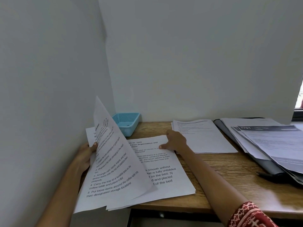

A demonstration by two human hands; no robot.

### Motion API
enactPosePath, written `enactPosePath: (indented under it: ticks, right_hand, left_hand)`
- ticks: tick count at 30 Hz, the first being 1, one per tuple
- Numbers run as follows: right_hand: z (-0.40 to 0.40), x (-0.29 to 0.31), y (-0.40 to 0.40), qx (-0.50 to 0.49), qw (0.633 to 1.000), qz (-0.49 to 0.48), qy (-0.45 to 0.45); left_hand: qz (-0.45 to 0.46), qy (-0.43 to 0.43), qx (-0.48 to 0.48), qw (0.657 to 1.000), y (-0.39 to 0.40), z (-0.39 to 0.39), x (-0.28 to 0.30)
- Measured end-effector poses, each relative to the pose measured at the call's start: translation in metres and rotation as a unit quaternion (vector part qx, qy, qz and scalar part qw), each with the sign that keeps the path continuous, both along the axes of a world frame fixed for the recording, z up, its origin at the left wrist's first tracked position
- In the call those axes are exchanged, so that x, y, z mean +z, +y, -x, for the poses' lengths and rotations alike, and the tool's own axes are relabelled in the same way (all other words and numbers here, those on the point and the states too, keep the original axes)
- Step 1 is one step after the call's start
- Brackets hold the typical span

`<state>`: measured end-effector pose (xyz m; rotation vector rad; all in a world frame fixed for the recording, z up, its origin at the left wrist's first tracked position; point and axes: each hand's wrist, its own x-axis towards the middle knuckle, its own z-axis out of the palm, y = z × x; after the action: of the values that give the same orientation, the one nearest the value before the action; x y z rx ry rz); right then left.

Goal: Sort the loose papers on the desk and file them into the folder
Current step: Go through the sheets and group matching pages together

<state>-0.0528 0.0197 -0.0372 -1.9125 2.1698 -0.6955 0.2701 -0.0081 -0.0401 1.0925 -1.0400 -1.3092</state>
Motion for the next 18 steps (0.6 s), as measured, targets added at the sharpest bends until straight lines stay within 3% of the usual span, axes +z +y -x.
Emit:
enactPosePath:
  ticks: [7,18]
  right_hand:
    - [-0.0028,0.0014,0.0027,-0.002,1.000,0.011,0.014]
    - [0.0015,-0.0002,-0.0025,0.016,0.995,0.035,-0.094]
  left_hand:
    - [-0.004,-0.003,-0.006,1.000,-0.0036,-0.0022,-0.0029]
    - [-0.006,0.005,-0.005,1.000,-0.0046,-0.0041,-0.0035]
